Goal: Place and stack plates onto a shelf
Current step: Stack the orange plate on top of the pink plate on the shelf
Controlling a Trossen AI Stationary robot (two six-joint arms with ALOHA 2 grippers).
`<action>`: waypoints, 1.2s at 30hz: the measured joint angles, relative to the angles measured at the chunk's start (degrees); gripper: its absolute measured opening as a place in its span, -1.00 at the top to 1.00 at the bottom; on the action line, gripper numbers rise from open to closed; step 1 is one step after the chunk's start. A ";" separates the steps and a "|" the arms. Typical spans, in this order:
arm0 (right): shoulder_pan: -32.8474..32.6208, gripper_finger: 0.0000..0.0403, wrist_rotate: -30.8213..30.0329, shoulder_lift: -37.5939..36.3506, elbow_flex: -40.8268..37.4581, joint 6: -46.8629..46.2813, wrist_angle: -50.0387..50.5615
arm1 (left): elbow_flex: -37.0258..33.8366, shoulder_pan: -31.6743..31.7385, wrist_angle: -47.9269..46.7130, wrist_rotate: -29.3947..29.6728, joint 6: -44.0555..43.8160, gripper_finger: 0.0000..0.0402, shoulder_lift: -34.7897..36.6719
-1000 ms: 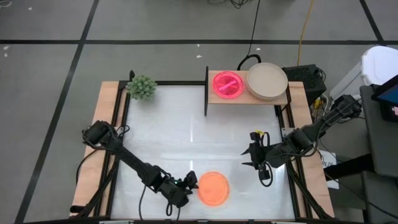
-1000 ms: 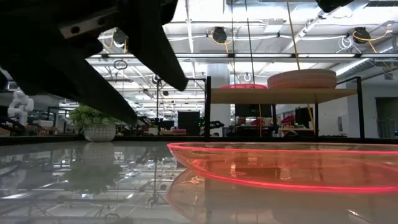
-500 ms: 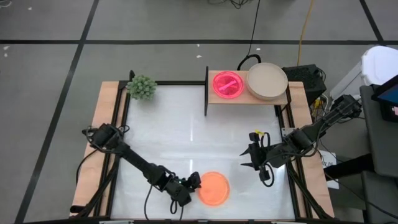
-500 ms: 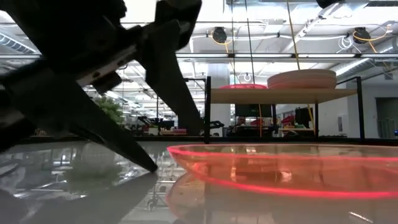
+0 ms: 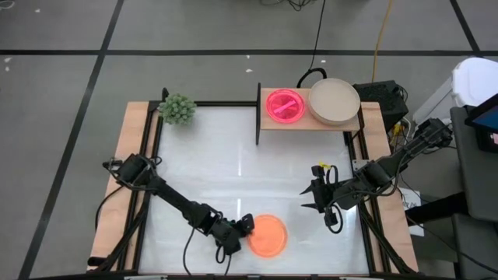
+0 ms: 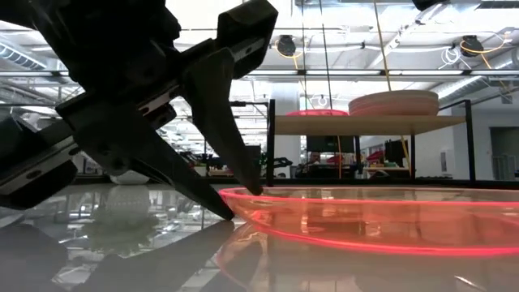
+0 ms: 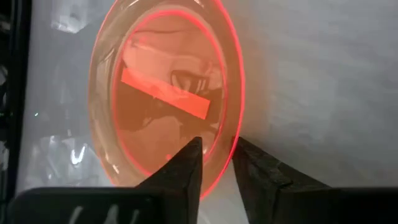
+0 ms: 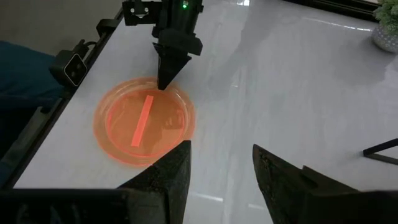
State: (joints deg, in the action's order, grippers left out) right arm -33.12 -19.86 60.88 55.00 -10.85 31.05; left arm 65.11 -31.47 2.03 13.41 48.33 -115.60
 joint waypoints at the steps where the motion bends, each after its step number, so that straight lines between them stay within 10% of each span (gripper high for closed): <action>1: 0.00 0.23 0.00 0.00 0.00 -0.01 0.00 | 0.00 0.02 0.07 -0.73 0.24 0.54 0.01; 15: 0.00 0.23 0.10 0.00 0.00 -0.22 0.00 | -0.08 -0.31 4.17 0.57 2.23 0.96 -0.12; 36: -1.28 0.23 -2.10 -0.17 0.02 -3.40 1.41 | 0.08 3.23 1.45 6.66 3.87 0.98 11.42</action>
State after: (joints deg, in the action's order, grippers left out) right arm -34.40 -21.96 60.71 55.02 -14.25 32.46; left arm 65.19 -28.25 3.48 20.07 52.20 -104.18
